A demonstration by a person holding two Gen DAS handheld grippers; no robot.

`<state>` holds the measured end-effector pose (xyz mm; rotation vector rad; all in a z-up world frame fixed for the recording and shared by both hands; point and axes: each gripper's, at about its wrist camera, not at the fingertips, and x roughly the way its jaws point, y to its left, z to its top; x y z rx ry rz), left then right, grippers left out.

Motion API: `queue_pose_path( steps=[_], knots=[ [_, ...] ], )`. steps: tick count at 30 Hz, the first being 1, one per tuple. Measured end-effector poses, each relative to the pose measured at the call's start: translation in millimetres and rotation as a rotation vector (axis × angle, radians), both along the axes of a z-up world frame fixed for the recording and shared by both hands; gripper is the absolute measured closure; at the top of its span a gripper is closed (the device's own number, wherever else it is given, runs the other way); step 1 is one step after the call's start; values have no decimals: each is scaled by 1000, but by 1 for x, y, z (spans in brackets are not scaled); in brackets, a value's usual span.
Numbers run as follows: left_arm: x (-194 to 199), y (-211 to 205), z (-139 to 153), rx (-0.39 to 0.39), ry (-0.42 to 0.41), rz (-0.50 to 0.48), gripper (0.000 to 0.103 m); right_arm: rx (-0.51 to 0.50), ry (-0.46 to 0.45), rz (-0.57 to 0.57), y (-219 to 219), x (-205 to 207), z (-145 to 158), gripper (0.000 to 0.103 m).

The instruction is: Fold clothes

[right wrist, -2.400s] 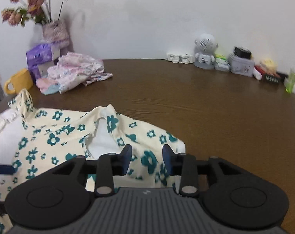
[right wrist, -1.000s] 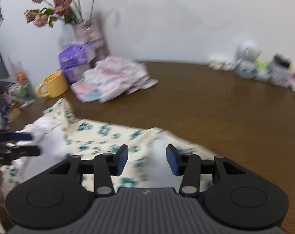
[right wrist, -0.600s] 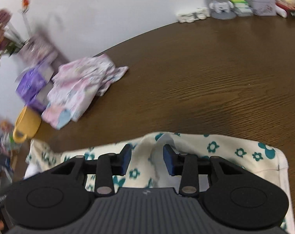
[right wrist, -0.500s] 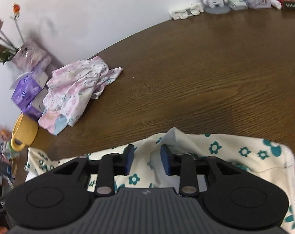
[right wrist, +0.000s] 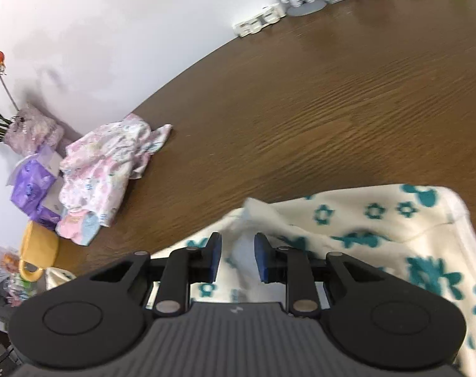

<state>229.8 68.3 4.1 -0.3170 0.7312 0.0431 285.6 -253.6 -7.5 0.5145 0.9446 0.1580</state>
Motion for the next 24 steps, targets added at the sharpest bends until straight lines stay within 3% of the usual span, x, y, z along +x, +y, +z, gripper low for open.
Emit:
queue_pose_path(
  steps=[7,9,11,18,24],
  knots=[
    [2,-4,2,38,8,-19,84,-61,-9,-23,11,8,1,80],
    [1,-4,1,43,3,-27,84,-112,-18,-12,18,9,2,85],
    [1,-4,0,46,-3,-33,84,-162,-26,7,24,9,2,100],
    [1,3,-3,7,-21,-26,86,-263,-126,106,27,3,16,101],
    [1,10,-4,-36,-33,-16,85,-220,-88,114,21,13,5,96]
  ],
)
